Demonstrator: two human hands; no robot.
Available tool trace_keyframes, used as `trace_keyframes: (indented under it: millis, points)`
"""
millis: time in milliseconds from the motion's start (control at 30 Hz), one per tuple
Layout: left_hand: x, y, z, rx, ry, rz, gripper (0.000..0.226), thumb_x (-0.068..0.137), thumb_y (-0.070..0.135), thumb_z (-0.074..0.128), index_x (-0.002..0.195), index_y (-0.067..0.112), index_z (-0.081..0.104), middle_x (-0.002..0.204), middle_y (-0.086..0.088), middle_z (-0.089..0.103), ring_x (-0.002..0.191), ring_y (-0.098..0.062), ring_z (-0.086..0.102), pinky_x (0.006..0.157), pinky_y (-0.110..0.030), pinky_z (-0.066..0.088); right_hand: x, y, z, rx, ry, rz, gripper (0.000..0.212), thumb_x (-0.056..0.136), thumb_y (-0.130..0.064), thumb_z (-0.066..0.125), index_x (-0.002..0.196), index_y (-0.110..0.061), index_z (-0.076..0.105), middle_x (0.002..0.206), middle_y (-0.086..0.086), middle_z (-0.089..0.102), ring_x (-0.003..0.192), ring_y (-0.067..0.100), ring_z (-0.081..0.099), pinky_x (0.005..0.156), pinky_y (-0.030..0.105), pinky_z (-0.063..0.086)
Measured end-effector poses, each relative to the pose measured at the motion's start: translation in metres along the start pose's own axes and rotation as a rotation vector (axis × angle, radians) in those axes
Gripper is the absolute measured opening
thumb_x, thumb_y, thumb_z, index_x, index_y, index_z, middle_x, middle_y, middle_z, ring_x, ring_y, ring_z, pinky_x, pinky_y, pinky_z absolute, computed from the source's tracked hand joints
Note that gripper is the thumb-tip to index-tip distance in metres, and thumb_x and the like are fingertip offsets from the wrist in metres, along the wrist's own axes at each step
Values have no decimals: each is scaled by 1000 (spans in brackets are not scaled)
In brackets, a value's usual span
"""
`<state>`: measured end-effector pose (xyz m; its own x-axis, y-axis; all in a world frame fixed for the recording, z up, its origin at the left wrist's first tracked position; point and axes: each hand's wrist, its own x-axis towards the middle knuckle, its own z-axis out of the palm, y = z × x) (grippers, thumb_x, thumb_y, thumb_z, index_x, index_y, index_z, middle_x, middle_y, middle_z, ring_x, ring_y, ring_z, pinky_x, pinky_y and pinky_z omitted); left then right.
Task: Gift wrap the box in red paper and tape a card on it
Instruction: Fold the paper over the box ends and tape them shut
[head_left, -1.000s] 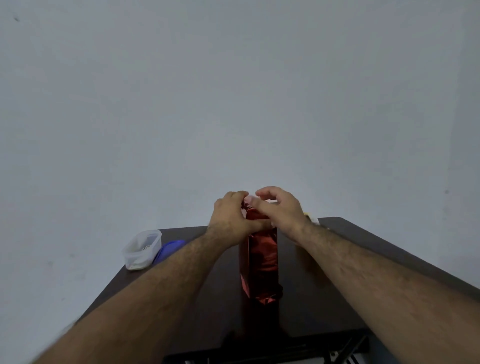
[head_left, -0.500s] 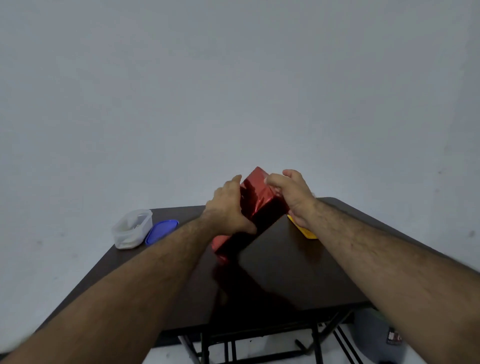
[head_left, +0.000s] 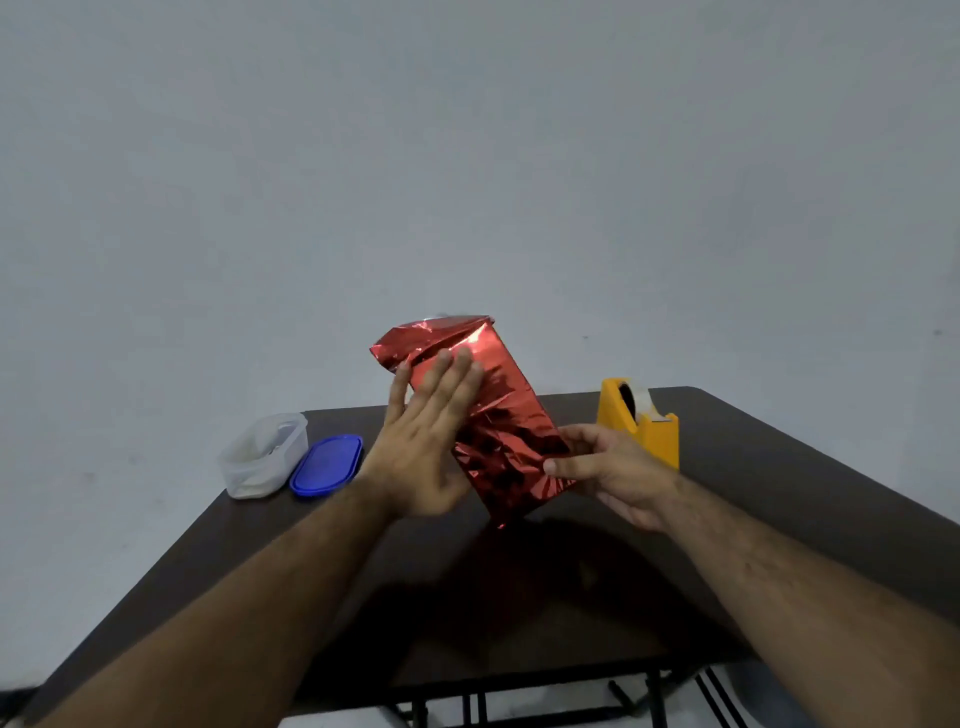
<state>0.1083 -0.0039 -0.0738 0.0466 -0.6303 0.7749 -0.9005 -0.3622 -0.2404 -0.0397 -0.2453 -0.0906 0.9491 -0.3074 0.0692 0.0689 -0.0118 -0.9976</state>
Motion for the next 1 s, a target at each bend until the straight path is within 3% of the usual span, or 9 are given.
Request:
trace_keyframes:
  millis: [133, 200, 267, 333, 433, 500, 600, 767, 1000]
  points:
    - [-7, -2, 24, -436, 290, -439, 123, 78, 49, 64, 169, 6, -6, 179, -8, -8, 166, -29, -7, 131, -54, -10, 18, 15, 5, 91, 13, -42, 72, 65, 1, 93, 131, -4, 65, 129, 15, 74, 120, 30, 72, 110, 50, 53]
    - [10, 6, 27, -894, 356, -697, 115, 84, 41, 75, 171, 19, 4, 177, 5, 21, 162, -15, 23, 132, -46, 23, 29, 21, 7, 94, -7, -27, 72, 67, 5, 93, 132, -5, 63, 131, 16, 72, 119, 29, 72, 105, 50, 57]
    - [31, 5, 27, -1286, 325, -862, 88, 83, 28, 79, 160, 22, 37, 147, 2, 64, 136, -19, 62, 103, -33, 57, 38, 25, 9, 25, -46, -21, 75, 66, 3, 96, 132, -10, 63, 130, 14, 72, 119, 29, 72, 103, 48, 59]
    - [43, 0, 32, -1294, 247, -879, 70, 81, 23, 80, 146, 17, 53, 128, -5, 74, 120, -24, 72, 88, -29, 62, 44, 27, 11, -82, -52, -22, 81, 60, -6, 101, 130, -17, 63, 128, 8, 73, 119, 25, 72, 103, 45, 59]
    - [44, -2, 42, -1214, 157, -782, 69, 82, 21, 84, 144, 19, 55, 129, -3, 73, 120, -21, 72, 95, -35, 62, 50, 26, 14, -38, 5, -84, 78, 65, -39, 101, 133, -24, 66, 129, 2, 74, 122, 21, 70, 110, 48, 53]
    - [41, -3, 49, -1167, 98, -717, 77, 83, 20, 88, 151, 23, 51, 135, 0, 70, 124, -17, 69, 97, -34, 61, 54, 14, 17, -21, 156, -207, 74, 72, -78, 78, 128, -29, 72, 126, -3, 76, 123, 19, 69, 113, 52, 48]
    - [43, -3, 53, -1173, 72, -685, 84, 85, 21, 89, 156, 29, 47, 140, 2, 67, 128, -16, 66, 101, -38, 60, 72, -37, 16, -13, 300, -335, 87, 78, -97, 45, 117, -25, 78, 119, 2, 78, 111, 26, 71, 99, 53, 51]
    - [41, 3, 54, -1242, 99, -706, 86, 89, 20, 87, 160, 35, 41, 147, 3, 63, 135, -18, 63, 104, -45, 59, 88, -150, 26, -343, 59, -235, 87, 77, -98, 42, 106, -26, 83, 100, -1, 70, 90, 20, 66, 83, 38, 48]
    - [43, 0, 65, -1244, 119, -723, 84, 88, 21, 88, 158, 33, 44, 145, 1, 65, 133, -20, 65, 105, -51, 58, 89, -168, 60, -571, -116, -381, 31, 80, -38, 91, 99, -15, 81, 87, 5, 79, 75, 18, 74, 75, 36, 60]
